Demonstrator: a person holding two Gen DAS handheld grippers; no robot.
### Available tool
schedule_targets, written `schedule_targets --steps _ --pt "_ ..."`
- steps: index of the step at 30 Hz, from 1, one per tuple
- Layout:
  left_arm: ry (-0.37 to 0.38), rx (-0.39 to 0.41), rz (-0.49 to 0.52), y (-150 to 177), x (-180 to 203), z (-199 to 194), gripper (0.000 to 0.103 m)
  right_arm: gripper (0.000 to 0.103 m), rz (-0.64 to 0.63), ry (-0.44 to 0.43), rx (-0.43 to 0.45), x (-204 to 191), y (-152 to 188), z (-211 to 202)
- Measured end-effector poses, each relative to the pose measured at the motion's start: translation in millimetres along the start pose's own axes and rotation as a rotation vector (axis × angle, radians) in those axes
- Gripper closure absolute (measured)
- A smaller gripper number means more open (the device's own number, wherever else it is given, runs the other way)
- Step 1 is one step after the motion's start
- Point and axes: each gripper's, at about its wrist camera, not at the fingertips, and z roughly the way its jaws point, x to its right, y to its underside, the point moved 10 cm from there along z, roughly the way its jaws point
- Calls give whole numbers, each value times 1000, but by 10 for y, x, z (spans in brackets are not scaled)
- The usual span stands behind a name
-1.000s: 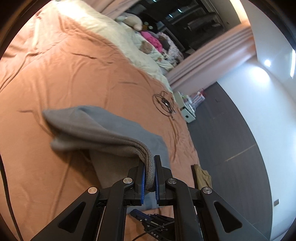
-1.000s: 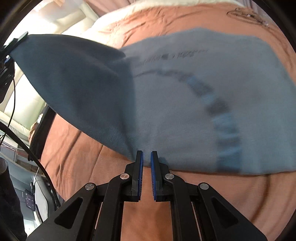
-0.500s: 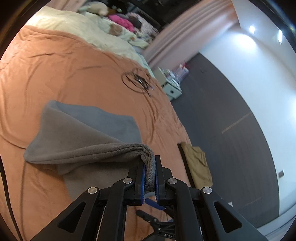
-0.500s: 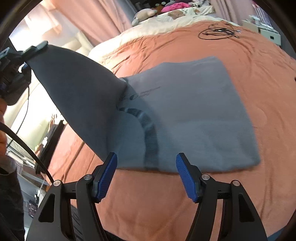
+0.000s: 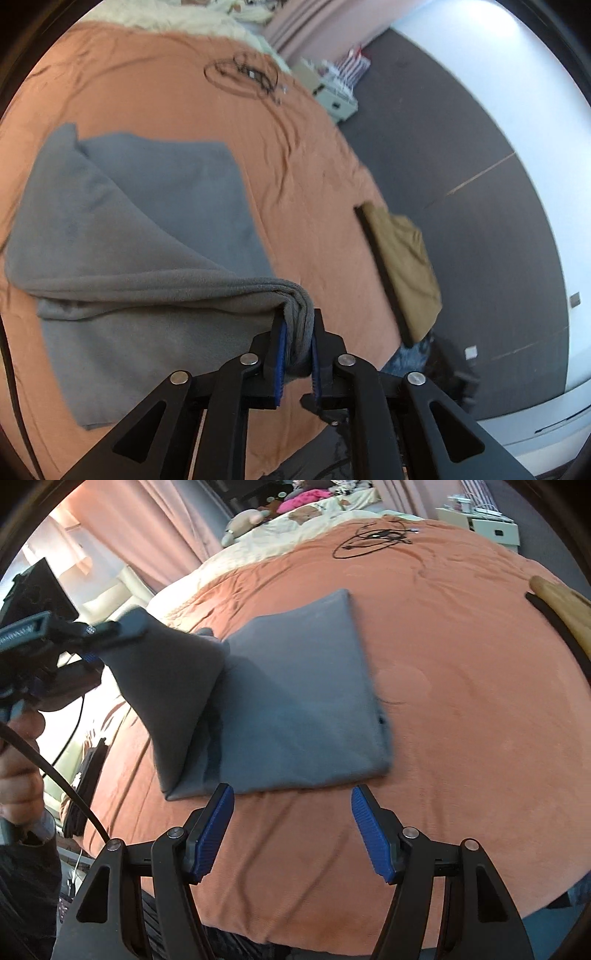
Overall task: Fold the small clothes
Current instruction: 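Open both grippers and release the folded edge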
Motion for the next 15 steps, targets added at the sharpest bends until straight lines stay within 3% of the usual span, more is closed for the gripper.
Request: schedule_targets --steps 4,6,15 --pt "43 -8 6 61 41 42 53 39 -10 15 -16 41 27 -104" --pt "12 21 17 50 -38 -52 47 39 -16 16 -22 77 1 -117" --pt "-176 65 -84 219 -994 -447 47 39 -122 53 -36 -52 -186 -22"
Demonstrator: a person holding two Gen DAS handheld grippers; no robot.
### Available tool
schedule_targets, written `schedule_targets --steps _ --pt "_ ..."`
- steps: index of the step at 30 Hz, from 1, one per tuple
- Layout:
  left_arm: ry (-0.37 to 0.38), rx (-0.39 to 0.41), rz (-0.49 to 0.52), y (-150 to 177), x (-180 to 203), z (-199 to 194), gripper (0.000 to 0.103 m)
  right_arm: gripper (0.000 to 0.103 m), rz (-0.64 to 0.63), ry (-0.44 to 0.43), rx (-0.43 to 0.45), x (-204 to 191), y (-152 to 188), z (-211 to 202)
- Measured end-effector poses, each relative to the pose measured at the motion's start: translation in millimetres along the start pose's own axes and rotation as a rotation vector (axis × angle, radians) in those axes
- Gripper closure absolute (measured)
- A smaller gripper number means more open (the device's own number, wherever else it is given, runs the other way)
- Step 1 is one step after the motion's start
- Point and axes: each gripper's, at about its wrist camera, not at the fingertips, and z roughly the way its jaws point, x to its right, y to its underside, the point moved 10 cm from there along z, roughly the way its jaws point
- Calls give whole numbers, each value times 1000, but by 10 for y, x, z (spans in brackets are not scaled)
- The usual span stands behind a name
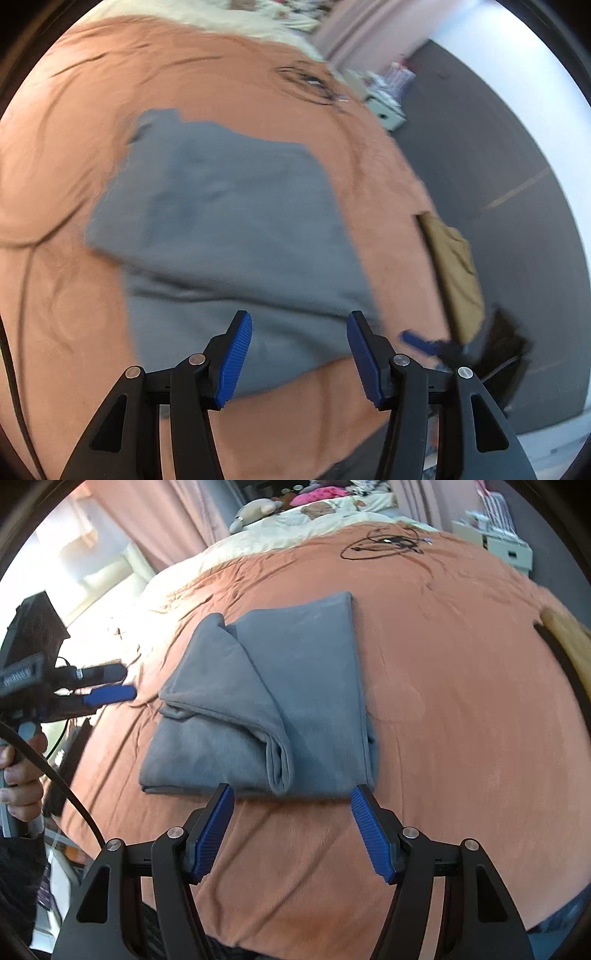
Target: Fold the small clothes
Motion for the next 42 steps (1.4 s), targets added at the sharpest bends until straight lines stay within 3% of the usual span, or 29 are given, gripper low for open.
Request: schedule_targets --steps 4,6,10,12,15,24,31,36,40,42 --pt "-88 4 -76 140 -523 -36 47 42 -65 33 -37 -94 -141 173" --pt "-116 2 -103 205 -677 -23 47 58 -93 55 -68 -116 -175 296" --pt "-167 -12 -145 392 -1004 16 47 68 -142 84 -125 -152 -226 517" --pt "-183 -27 -154 467 -1082 63 47 82 -156 79 -140 -191 -274 597" --pt "-191 -55 -151 550 -1098 171 47 94 -149 55 -137 -212 -359 641" --pt "-261 -92 -99 570 -1035 382 47 99 106 -184 -83 201 -469 458" --pt "-247 -99 -101 523 -1024 413 48 100 187 -200 -72 569 -409 538" --pt "-205 -73 -117 451 -991 286 48 101 190 -228 -48 510 -426 401" --pt "-202 -73 -108 422 -991 303 48 101 173 -180 -13 621 -429 299" --pt "-209 -85 -113 432 -1015 394 49 101 180 -160 -37 678 -347 389"
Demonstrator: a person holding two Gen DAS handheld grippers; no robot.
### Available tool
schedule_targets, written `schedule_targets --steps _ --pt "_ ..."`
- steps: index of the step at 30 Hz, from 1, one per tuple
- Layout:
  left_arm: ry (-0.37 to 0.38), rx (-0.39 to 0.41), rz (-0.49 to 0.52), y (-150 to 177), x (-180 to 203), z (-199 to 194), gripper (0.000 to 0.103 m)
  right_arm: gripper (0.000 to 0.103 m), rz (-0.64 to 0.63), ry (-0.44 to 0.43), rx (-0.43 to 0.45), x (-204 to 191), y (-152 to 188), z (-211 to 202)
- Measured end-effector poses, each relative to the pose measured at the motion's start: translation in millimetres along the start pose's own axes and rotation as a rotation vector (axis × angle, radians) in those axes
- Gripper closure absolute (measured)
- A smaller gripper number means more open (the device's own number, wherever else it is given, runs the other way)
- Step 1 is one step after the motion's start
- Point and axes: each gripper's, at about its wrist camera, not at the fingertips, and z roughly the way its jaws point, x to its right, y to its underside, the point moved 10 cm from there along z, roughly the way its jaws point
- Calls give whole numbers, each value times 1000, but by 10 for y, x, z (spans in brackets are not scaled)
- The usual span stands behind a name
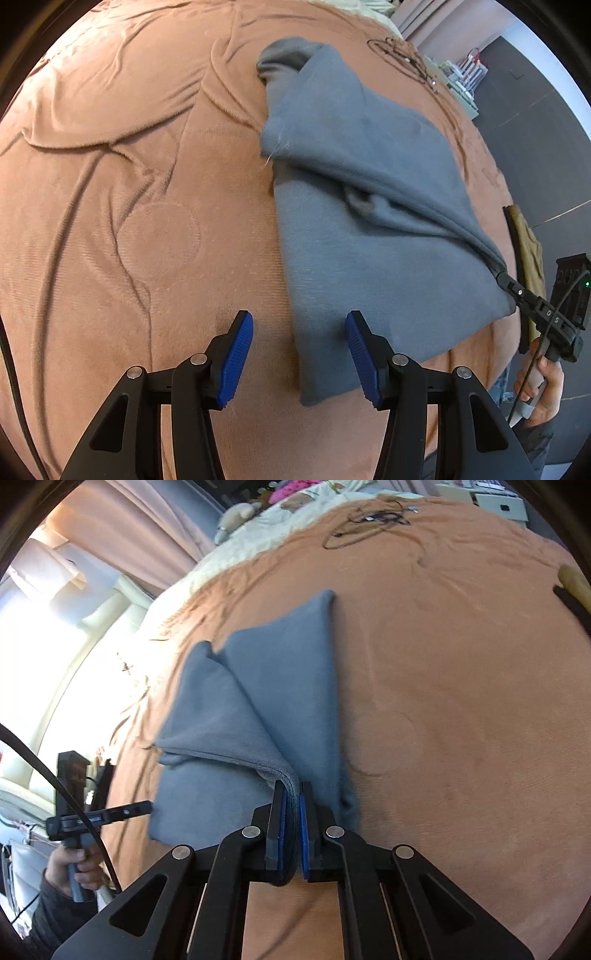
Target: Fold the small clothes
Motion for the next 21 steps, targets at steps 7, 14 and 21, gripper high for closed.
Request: schedule_targets --steps 7,14,21 --pt "29 10 -17 19 -25 114 53 73 -71 154 -68 21 110 83" --pt "107 37 -79 -61 -99 76 62 31 -286 262 6 -563 -79 -28" --pt "233 40 -157 -64 -212 21 77 38 -566 270 -39 -1326 -42 350"
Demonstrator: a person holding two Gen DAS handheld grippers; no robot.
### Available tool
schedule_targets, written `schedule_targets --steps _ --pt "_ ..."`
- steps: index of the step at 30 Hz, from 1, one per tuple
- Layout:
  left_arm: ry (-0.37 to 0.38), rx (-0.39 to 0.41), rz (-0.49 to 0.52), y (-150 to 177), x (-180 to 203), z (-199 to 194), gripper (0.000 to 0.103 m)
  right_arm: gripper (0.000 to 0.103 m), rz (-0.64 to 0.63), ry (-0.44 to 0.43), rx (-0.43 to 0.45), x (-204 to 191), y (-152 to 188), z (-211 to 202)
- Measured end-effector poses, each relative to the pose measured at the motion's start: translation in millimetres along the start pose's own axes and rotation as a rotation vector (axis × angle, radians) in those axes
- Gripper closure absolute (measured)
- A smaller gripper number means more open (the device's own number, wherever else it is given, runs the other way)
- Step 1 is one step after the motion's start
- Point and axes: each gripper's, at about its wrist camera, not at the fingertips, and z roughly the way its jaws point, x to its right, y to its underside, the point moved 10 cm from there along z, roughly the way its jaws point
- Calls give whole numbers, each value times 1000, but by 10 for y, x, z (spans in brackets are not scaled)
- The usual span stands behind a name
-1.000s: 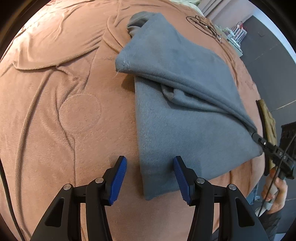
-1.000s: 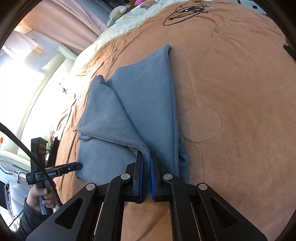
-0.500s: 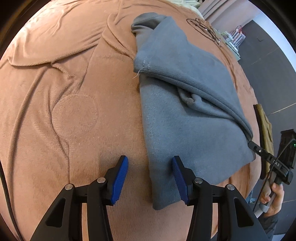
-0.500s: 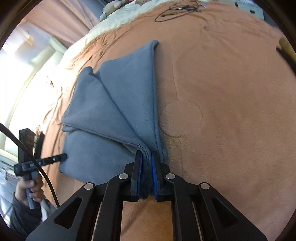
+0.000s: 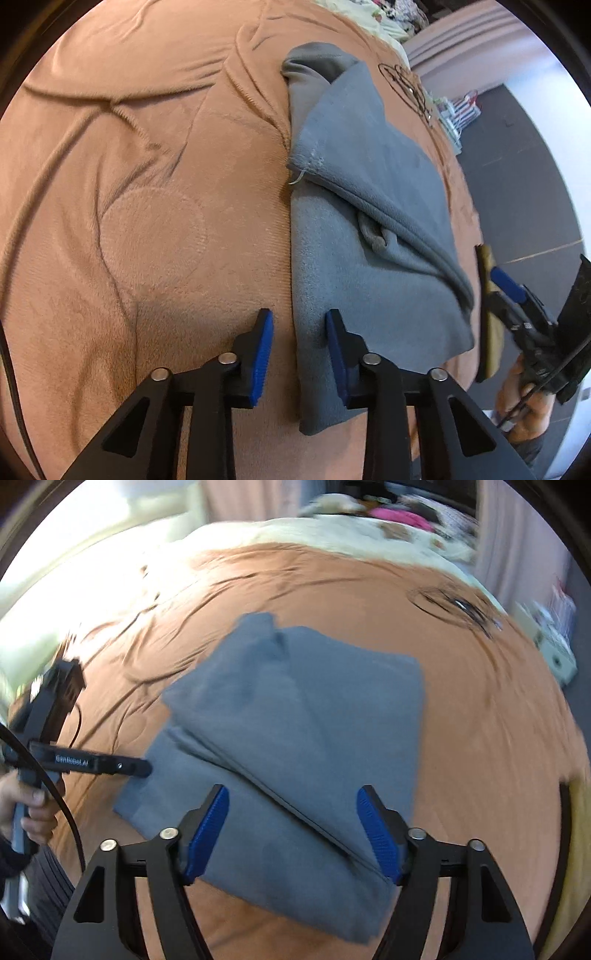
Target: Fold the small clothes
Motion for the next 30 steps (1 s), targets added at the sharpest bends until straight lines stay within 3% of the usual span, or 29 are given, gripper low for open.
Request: schedule_targets --steps 7,11,17,19,24,30 --pt "78 32 -39 -33 -110 -279 80 39 -228 23 -70 -542 -205 317" --pt "76 73 -61 -98 -273 -484 80 39 -315 14 -103 -730 -286 499" --pt "55 100 -105 -169 -536 -596 80 39 -442 90 -139 -860 -366 890" --pt "54 99 -113 -178 -592 -608 80 49 -470 100 -143 -887 -392 998" --pt "49 88 -104 -233 -540 -583 80 93 -445 63 -146 -846 -498 1084" --pt "16 71 -71 -340 -332 -471 80 97 -322 30 -31 -520 -814 752"
